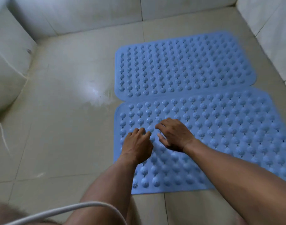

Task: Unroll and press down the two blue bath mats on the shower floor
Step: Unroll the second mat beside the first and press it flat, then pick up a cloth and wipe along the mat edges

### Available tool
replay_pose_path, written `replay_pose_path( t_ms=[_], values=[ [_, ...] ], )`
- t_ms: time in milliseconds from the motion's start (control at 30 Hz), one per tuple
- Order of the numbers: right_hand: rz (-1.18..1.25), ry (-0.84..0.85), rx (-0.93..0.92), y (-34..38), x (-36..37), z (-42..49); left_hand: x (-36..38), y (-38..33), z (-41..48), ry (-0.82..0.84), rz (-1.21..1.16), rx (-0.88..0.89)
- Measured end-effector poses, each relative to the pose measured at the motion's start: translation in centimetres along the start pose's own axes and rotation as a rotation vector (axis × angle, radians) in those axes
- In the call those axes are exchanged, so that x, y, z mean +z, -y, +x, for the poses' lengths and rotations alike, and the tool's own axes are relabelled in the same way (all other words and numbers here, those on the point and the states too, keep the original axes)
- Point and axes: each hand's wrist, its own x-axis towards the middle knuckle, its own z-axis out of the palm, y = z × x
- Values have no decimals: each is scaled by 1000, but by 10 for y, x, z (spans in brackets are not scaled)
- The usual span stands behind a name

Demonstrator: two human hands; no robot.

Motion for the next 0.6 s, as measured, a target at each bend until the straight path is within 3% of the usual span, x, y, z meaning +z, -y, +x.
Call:
replay_pose_path(
  t_ms=[67, 167, 300, 600],
  values=[
    [-35, 22, 68, -20, -47, 26, -42, -5, 30, 36, -16, 18],
    [-61, -1, 189, -51, -142, 63, -133, -14, 81, -39, -56, 38],
    [-69, -135, 281, -86, -273, 99, -267, -24, 132, -154, -3, 68],
    [-119, -293, 385, -118, -497, 122, -497, -50, 163, -381, 135, 79]
  ],
)
